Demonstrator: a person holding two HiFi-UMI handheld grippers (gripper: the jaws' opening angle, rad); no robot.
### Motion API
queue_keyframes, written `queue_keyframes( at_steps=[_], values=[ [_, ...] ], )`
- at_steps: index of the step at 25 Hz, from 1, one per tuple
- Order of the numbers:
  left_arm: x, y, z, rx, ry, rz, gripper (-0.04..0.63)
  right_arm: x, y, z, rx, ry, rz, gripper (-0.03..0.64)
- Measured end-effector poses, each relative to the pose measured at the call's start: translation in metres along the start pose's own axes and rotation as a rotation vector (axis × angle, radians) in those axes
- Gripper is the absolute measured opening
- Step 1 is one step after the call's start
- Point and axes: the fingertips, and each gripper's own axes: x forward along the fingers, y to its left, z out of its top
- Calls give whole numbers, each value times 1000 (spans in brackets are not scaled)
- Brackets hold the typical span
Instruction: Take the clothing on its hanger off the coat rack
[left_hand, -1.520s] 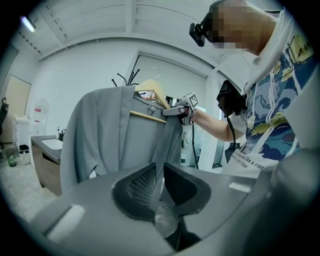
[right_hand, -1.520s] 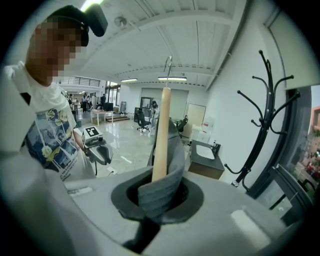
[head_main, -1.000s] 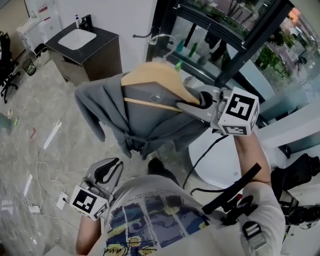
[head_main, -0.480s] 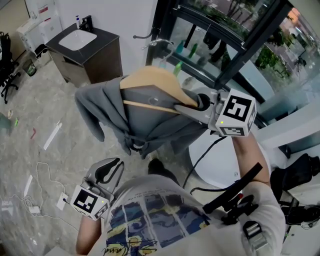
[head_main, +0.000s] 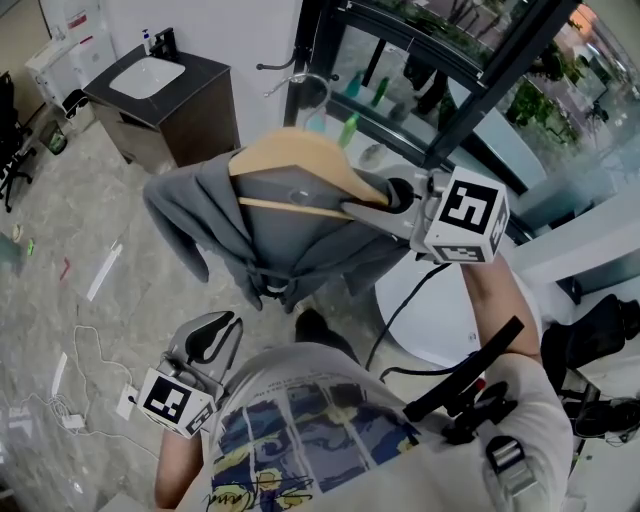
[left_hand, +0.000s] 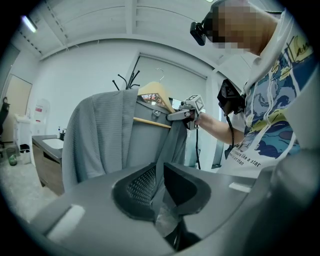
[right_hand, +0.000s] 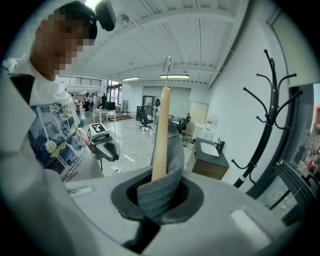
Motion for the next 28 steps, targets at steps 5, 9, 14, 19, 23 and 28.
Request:
queue_keyframes(
  at_steps=[5,9,14,19,23,28],
  values=[
    [1,3,-1,-6,10,-2,54,4,-1,-2,-2,6,5,6],
    [5,0,-2,-7,16,-7,54,1,-2,-7,3,11,1,6],
    [10,1,-3,-9,22,-15,54,0,-6,-11,10,9,-6,6],
    [18,6,-4,-11,26,-22,54,0,-16,-13,12,6,-16,6],
    [28,9,-1,-13,28,-30,54,-2,-27,-14,11,8,-22,6],
    [38,16,3,-3,33,-28,54,-1,-41,-12,0,10,-28,6]
  ],
)
